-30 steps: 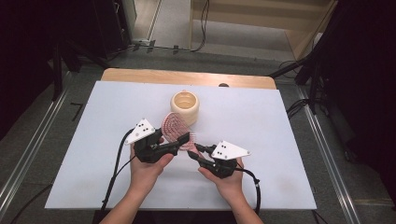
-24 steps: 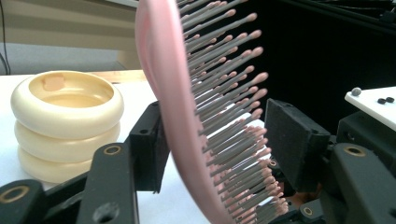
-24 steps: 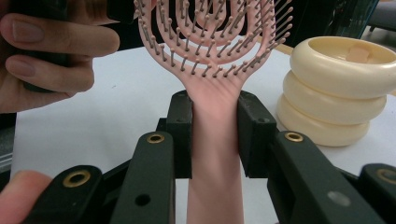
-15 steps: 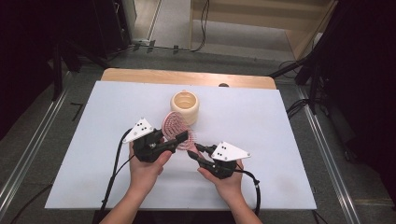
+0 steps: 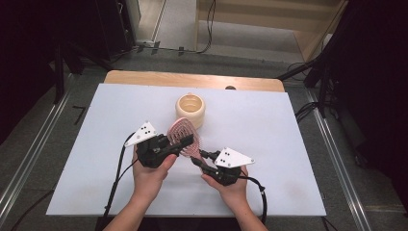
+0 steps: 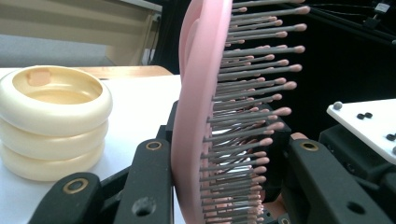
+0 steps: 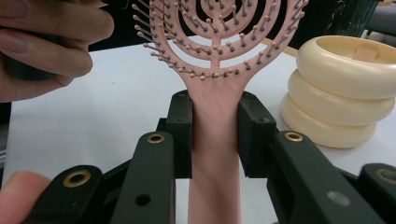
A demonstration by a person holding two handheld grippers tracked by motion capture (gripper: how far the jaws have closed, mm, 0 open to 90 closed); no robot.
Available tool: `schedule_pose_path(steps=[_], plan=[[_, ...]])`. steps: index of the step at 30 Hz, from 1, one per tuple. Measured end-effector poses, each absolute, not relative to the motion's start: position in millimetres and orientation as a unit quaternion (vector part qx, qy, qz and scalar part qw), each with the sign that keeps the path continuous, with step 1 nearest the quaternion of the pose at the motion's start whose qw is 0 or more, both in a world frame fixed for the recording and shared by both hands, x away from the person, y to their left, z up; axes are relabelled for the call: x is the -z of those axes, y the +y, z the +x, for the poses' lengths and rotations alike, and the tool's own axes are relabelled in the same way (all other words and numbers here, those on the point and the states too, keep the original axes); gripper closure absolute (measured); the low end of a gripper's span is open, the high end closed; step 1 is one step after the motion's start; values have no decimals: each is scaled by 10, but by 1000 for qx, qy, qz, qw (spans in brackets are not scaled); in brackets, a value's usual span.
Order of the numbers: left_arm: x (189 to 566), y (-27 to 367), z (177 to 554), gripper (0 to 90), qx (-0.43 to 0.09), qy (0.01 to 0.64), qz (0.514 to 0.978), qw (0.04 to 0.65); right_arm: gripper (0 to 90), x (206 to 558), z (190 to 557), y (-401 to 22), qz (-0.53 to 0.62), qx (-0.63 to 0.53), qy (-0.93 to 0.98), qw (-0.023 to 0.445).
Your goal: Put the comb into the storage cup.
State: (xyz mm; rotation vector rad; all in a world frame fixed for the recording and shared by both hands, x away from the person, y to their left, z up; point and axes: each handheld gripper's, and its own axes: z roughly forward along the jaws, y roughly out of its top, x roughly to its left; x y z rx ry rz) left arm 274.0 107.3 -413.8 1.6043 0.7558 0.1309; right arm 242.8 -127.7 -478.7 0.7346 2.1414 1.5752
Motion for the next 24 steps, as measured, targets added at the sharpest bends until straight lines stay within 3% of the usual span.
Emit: schedule_pose_path(steps=[4, 7, 11, 15, 17, 24], plan=[[4124, 1088, 2746, 657, -49, 327, 700, 633, 662, 4784, 2434, -1283, 260, -567, 760, 182], [4107, 1099, 2747, 658, -57, 323, 703, 631, 553, 4782, 2449, -1297, 267, -574, 754, 176], [4086, 1120, 2755, 659, -60, 323, 702, 633, 369, 4772, 2467, -1337, 279, -585, 744, 164], [4062, 1141, 2768, 659, -66, 321, 702, 632, 93, 4765, 2484, -1358, 291, -593, 735, 151], [4047, 1153, 2780, 659, -68, 320, 702, 632, 12, 4771, 2492, -1374, 294, -596, 734, 139], [3995, 1203, 2821, 660, -76, 321, 697, 636, 0, 4804, 2499, -1486, 309, -594, 729, 142]])
